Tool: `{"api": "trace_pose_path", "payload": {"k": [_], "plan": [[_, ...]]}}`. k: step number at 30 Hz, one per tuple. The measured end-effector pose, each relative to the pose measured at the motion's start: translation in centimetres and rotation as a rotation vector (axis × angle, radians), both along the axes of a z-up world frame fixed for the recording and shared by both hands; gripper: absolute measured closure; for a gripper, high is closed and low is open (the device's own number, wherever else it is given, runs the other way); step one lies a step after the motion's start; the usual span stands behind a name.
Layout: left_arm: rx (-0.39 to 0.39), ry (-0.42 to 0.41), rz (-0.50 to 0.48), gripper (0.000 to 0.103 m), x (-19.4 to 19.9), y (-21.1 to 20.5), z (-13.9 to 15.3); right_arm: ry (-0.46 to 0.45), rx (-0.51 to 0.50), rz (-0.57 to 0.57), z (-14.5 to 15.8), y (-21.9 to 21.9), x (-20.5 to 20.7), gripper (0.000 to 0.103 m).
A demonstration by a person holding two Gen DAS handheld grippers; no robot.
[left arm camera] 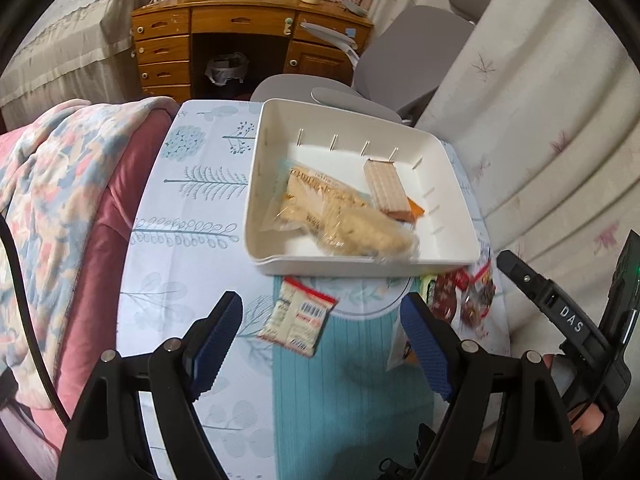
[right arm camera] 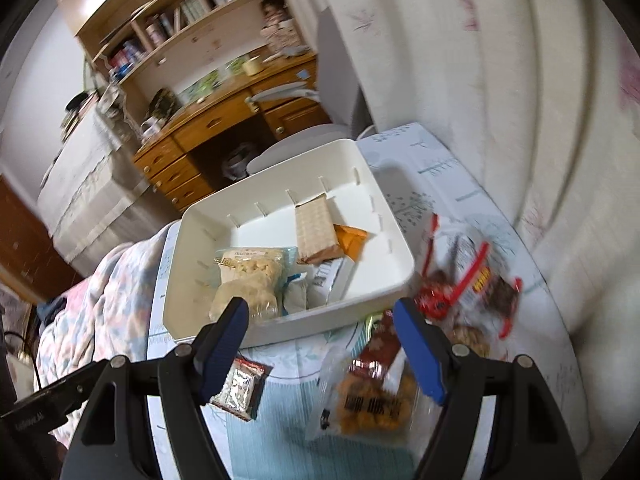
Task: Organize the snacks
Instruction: 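Grasp the red-edged white packet with the left tool while the right grasps the bread-cube bag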
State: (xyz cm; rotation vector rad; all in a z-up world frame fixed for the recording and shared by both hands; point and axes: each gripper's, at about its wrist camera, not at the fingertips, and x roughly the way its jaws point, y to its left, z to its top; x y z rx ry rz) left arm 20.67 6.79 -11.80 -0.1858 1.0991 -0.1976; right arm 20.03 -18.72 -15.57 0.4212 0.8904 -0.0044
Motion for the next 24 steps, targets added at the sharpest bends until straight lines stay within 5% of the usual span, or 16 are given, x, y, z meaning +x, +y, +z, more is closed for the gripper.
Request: {"api": "trace_pose_path", "payload": {"k": [13, 24], "plan": [[0.051, 0.056, -0.183, 0.023, -2.0, 2.8, -2.2, -0.042, -0.004, -0.197, -0.1, 2.0, -7.6, 0.027], [0.089, 0.154, -0.227, 0.023, -0.6, 1.3, -5.9, 0.039, -0.046, -0.188, -2.4, 3.5, -9.9, 0.027]]}}
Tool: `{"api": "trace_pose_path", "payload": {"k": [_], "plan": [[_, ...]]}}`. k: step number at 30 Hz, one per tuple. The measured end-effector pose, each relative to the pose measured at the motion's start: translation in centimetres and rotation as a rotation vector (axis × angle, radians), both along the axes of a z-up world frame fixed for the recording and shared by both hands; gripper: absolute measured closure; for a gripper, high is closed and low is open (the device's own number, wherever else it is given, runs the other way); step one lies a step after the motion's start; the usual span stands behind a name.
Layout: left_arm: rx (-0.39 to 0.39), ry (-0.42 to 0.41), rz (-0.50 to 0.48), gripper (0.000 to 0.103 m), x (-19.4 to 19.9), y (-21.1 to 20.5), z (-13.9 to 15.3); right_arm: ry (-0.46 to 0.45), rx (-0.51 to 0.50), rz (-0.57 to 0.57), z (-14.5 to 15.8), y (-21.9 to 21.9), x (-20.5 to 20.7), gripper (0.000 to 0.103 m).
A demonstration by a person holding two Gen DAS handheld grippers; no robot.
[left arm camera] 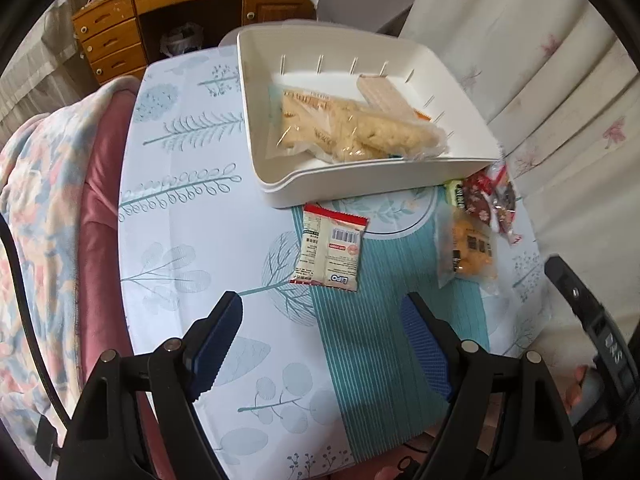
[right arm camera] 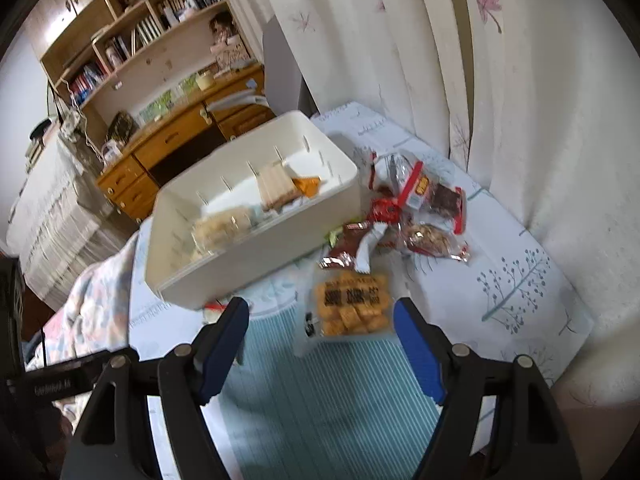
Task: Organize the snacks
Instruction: 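Grasp the red-edged white packet with the left tool while the right grasps the bread-cube bag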
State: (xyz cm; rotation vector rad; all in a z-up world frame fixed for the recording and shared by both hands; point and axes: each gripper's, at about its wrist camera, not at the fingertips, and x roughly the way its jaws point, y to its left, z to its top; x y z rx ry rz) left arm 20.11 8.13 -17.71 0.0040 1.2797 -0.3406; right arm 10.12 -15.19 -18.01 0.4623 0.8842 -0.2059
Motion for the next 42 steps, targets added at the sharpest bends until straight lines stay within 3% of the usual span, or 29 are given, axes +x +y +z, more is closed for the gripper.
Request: {"api": "trace_pose_path", "payload": {"k": [16, 22, 27, 42], "plan": [[0.097, 0.136, -0.026, 0.023, 4.3, -3.7, -8.2, 0.171, -0.120, 0.094, -7.0, 0.9, 3.4, 0.027], [0.120, 0.156, 0.014, 0.023, 5.4, -4.2, -10.3, 0.227, -0.103, 0.125, -9.2, 0.2, 5.2, 0.027], [0.125, 0.174, 0.044, 0.023, 6.0, -4.7, -11.5, 0.216, -0.097, 0.153, -9.6, -0.4, 6.3, 0.015], [0.238, 0.160, 0.066, 0.023, 6.2, -7.5, -13.8, 0.230, -0.104, 0.185, -11.0, -0.9, 9.1, 0.003]]}}
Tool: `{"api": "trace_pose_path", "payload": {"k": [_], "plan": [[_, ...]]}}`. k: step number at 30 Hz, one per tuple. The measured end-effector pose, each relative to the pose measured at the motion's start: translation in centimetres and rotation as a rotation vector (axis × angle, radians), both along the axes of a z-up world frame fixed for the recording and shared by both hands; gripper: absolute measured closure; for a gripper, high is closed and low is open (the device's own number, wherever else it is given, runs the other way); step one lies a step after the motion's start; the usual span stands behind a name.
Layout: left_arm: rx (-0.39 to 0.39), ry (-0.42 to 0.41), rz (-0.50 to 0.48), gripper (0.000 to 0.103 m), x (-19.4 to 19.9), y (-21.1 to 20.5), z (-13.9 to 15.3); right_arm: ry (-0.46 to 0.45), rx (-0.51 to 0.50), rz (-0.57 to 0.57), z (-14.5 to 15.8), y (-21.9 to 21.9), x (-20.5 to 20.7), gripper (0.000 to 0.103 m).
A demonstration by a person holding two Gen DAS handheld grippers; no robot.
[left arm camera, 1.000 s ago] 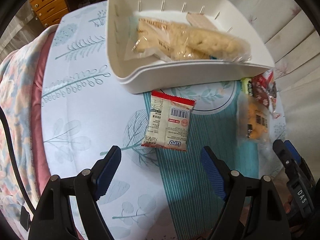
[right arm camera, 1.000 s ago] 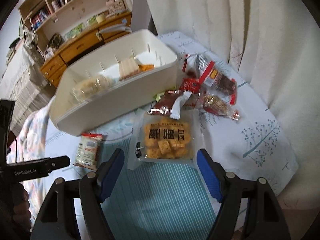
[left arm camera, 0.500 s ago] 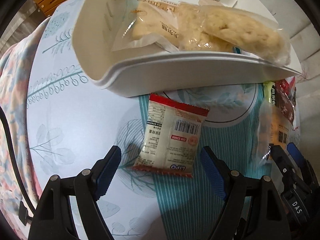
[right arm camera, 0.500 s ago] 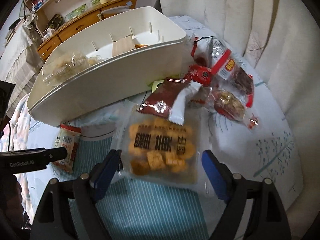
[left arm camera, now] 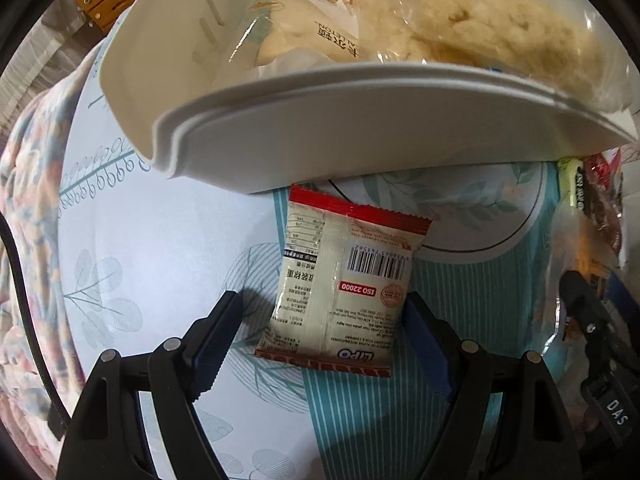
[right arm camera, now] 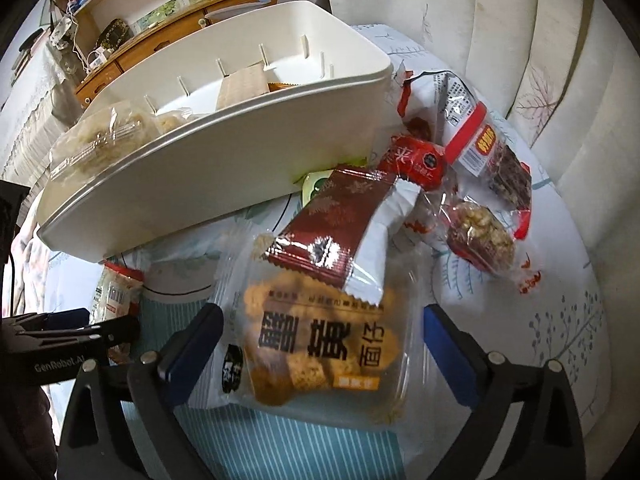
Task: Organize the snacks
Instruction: 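Grasp the red-edged white packet with the left tool while the right grasps the bread-cube bag, then carry both packets over the tray and open both tools to drop them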
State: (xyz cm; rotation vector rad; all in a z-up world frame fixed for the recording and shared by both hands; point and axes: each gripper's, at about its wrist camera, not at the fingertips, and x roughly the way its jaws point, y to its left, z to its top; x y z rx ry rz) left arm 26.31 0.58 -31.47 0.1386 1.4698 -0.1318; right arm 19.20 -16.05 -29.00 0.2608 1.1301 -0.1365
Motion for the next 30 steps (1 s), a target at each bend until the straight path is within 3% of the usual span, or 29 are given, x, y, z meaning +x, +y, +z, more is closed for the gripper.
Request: {"api": "trace_pose_path", "payload": {"k": [4, 8, 13, 16, 22, 30], "plan": [[-0.003, -0.006, 0.015, 0.027, 0.0, -0.4, 0.0, 0.028, -0.041, 0.017, -0.2, 0.5, 0.6, 0.003], [-0.004, -0.019, -0.002, 0.044, -0.5, -0.9, 0.2, 0.062, -0.092, 0.051, -0.3, 1.4, 1.2, 0.005], [-0.004, -0.011, -0.018, 0.052, -0.9, -1.2, 0.3, 0.072, -0.106, 0.056, 0.0, 1.5, 1.0, 0.013], [-0.005, 0.008, -0.009, 0.056, -1.7, 0.8, 0.5, 0.097, -0.108, 0.050, 0.2, 1.7, 0.8, 0.017], [0.002, 0.072, 0.016, 0.057, -3.2, 3.3, 0.4, 0.180, -0.056, -0.007, 0.3, 2.2, 0.0, 0.020], [-0.041, 0.093, 0.003, 0.057, -5.2, 6.8, 3.2, 0.324, 0.139, -0.106, 1.1, 3.3, -2.5, 0.021]]}}
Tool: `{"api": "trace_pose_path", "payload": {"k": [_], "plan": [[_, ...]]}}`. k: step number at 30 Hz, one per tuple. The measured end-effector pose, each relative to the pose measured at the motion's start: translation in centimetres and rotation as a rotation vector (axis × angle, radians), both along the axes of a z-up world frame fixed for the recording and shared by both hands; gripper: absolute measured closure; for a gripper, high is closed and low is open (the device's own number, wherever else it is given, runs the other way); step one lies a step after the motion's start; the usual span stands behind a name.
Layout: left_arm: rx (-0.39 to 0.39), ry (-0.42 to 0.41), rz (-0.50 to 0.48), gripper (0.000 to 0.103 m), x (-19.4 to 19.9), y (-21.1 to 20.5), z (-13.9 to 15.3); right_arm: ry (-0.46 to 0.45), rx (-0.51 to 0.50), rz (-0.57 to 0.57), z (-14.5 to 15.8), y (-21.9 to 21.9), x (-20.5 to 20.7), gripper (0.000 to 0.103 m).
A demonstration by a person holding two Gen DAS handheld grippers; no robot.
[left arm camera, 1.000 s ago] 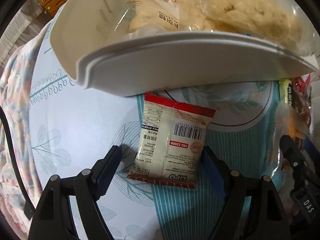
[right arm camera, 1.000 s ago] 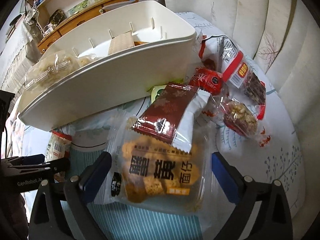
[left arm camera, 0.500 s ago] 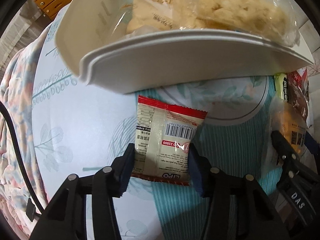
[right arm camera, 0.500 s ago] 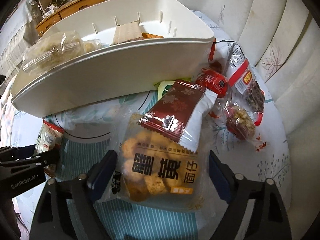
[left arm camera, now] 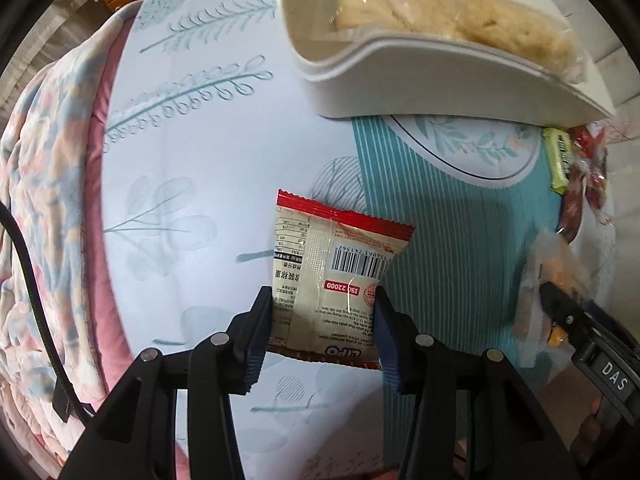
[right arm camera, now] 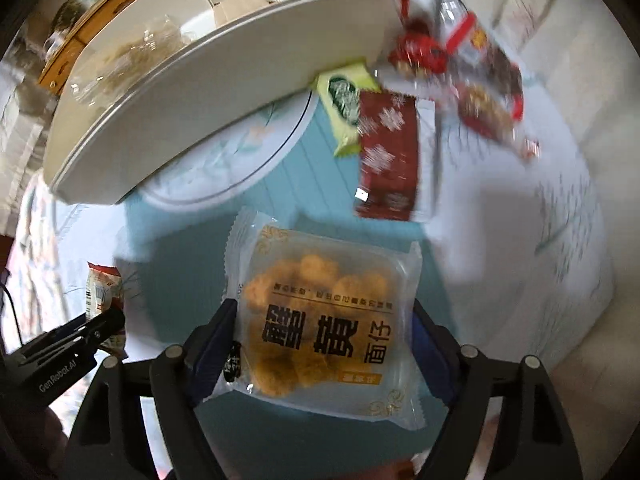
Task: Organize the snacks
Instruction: 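Carry both packets over the tray and open both tools to drop them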
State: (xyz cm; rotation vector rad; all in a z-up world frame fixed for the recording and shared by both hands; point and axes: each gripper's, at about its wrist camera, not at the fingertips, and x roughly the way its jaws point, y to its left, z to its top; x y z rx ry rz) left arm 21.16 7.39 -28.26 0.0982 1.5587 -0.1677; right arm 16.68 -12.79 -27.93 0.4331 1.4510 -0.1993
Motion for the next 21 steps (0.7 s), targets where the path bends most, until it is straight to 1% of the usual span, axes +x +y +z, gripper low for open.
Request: {"api": "trace_pose_path", "payload": {"k": [2, 5, 7, 11, 16, 18, 21], "plan": [[-0.016, -0.010, -0.020, 0.057, -0.3, 1.2, 1.4, 0.003, 0.023, -0.015, 0.7, 0.5, -0.7, 0.021], [-0.031, -0.015, -0.051, 0.057, -0.5, 2.3, 3.2, -0.014, 0.026, -0.017, 2.2, 1.2, -1.3, 0.021], [-0.051, -0.016, -0.070, 0.057, -0.6, 2.7, 4.5, -0.039, 0.028, -0.017, 3.6, 1.5, -1.5, 0.021], [-0.061, -0.035, -0.090, 0.057, -0.8, 3.1, 7.0, -0.064, 0.054, -0.022, 6.1, 1.7, -2.0, 0.021], [-0.081, -0.086, -0.103, 0.057, 0.1, 2.8, 10.5, -0.106, 0.103, 0.001, 9.3, 2.0, -0.7, 0.021], [-0.081, -0.103, -0.102, 0.057, 0.5, 2.6, 11.5, -0.125, 0.113, 0.013, 10.4, 2.7, -0.7, 0.021], [-0.084, -0.127, -0.090, 0.057, 1.2, 2.2, 12.9, -0.154, 0.118, 0.047, 11.9, 2.6, 0.6, 0.021]]}}
